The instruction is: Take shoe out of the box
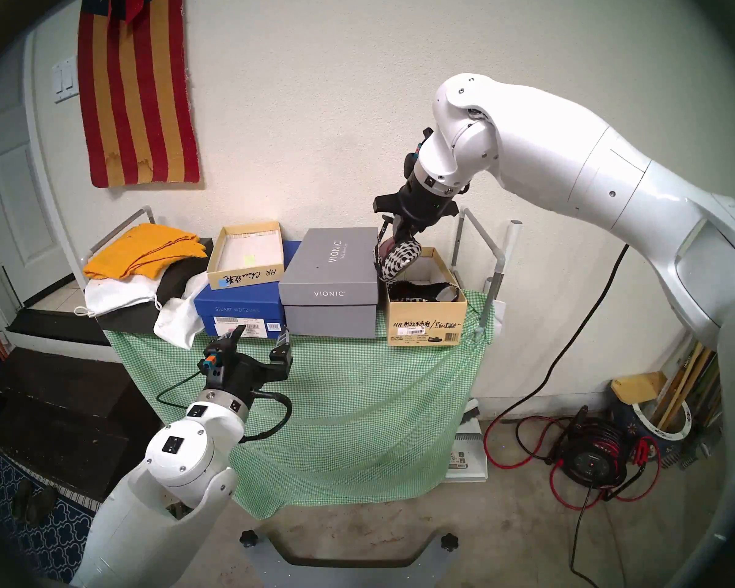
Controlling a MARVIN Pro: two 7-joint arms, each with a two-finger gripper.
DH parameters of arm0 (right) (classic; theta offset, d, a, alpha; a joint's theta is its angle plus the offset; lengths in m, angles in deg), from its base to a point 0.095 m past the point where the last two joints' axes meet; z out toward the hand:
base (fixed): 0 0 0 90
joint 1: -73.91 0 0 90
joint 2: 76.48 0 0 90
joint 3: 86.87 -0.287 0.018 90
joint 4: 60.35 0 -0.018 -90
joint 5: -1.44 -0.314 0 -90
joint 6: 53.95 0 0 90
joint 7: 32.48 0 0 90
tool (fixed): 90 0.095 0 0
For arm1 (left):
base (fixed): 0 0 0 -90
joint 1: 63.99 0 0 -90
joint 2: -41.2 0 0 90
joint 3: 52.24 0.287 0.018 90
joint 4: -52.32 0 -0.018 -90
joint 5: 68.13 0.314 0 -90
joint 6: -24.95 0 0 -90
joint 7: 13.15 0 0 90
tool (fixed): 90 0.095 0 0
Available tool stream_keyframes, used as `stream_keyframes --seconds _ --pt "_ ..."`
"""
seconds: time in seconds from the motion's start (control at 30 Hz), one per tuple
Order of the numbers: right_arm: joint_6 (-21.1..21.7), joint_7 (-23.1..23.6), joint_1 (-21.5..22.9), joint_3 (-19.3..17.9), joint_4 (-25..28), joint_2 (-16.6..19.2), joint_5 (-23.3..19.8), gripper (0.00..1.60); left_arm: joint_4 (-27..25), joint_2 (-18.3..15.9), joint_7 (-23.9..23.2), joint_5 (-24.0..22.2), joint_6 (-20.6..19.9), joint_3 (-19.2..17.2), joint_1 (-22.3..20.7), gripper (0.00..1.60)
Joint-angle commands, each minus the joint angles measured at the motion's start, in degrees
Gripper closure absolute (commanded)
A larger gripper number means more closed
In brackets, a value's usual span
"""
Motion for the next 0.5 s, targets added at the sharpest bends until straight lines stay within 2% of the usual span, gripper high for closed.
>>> stream_keyframes --seconds 0.0,0.23,0.27,0.3,0.47 --pt "-0.1 -6.0 6.1 2.6 -1.4 -2.8 -1.5 1.6 0.0 -0.1 0.0 0.0 0.0 -0.1 0.0 0.0" --pt "-0.1 -6.4 9.9 7.8 -3.0 -3.1 -6.0 1.6 -0.1 -0.1 0.0 0.0 0.0 -0.1 0.0 0.0" --pt "-0.1 -5.1 10.0 8.0 -3.3 -3.5 -5.7 1.6 -0.1 -0.1 0.0 0.0 0.0 -0.1 0.0 0.0" --pt "-0.1 -5.9 11.1 9.2 -3.6 -4.2 -6.8 1.6 -0.1 -0.1 0.0 0.0 0.0 -0.1 0.0 0.0" --pt "-0.1 -6.5 13.8 10.5 -5.0 -7.4 -9.1 1.6 -0.1 -0.1 0.0 0.0 0.0 -0.1 0.0 0.0"
